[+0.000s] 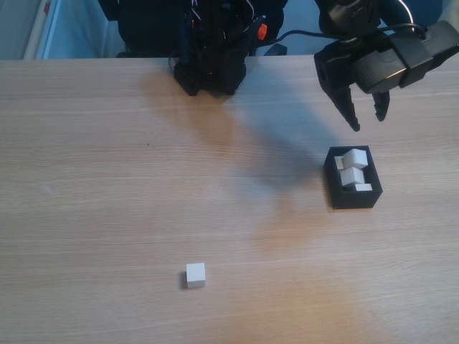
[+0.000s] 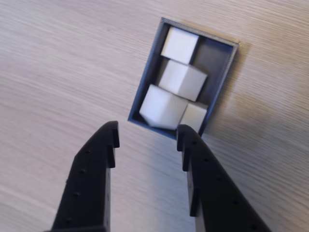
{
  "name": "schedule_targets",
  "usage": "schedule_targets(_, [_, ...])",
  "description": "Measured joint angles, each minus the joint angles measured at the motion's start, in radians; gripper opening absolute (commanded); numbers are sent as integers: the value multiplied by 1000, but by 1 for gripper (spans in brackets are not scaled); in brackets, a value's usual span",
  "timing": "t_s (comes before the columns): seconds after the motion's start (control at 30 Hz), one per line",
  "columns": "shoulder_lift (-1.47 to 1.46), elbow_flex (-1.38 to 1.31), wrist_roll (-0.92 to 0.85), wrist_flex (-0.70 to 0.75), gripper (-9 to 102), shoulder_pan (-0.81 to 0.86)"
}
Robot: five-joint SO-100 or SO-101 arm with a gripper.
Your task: Pick blocks and place them in the box.
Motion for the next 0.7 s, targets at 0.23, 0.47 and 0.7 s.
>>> schedule_targets(0.23, [52, 81, -15, 94, 2, 57])
schedule_targets(0.47, [331, 354, -54, 270, 7, 265])
schedule_targets(0.7, [489, 545, -158, 140, 14, 508])
